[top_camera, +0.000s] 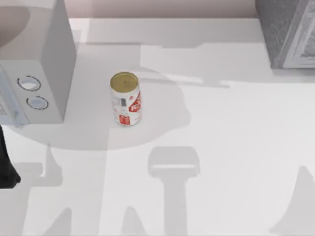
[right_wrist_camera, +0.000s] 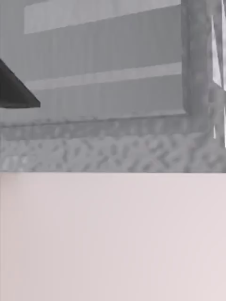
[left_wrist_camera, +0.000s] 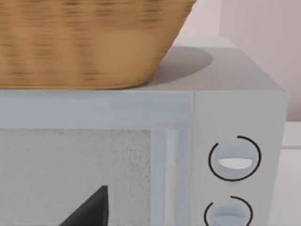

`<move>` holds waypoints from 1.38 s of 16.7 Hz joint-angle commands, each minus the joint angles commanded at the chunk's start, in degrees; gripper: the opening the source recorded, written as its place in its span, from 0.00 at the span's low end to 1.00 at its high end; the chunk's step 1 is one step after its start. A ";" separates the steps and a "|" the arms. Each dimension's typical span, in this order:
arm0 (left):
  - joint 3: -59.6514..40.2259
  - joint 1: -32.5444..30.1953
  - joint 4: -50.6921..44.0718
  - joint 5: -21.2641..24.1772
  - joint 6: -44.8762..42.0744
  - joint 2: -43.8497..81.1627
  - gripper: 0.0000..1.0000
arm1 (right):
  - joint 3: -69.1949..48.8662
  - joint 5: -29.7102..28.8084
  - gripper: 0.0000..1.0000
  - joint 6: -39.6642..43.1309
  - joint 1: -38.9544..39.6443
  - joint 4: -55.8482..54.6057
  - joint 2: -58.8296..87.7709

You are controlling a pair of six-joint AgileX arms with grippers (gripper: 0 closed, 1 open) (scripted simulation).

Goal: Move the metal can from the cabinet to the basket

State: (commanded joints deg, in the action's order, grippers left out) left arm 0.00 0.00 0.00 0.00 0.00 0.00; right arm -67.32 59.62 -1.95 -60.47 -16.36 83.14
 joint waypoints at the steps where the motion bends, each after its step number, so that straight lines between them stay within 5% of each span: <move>1: 0.00 0.00 0.00 0.00 0.00 0.00 1.00 | -4.56 0.05 1.00 -0.08 -0.03 5.38 -0.76; 8: 0.00 0.00 0.00 0.00 0.00 0.00 1.00 | -28.82 -0.34 1.00 -0.08 0.56 34.05 -5.57; 17: 0.00 0.00 0.00 0.00 0.00 0.00 1.00 | -32.66 -1.04 1.00 0.02 1.22 37.90 -6.24; 23: 0.00 0.00 0.00 0.00 0.00 0.00 1.00 | -33.94 -16.17 1.00 -0.10 16.54 38.95 -5.58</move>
State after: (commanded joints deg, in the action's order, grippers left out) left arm 0.00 0.00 0.00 0.00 0.00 0.00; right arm -101.26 43.45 -2.04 -43.93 22.59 77.56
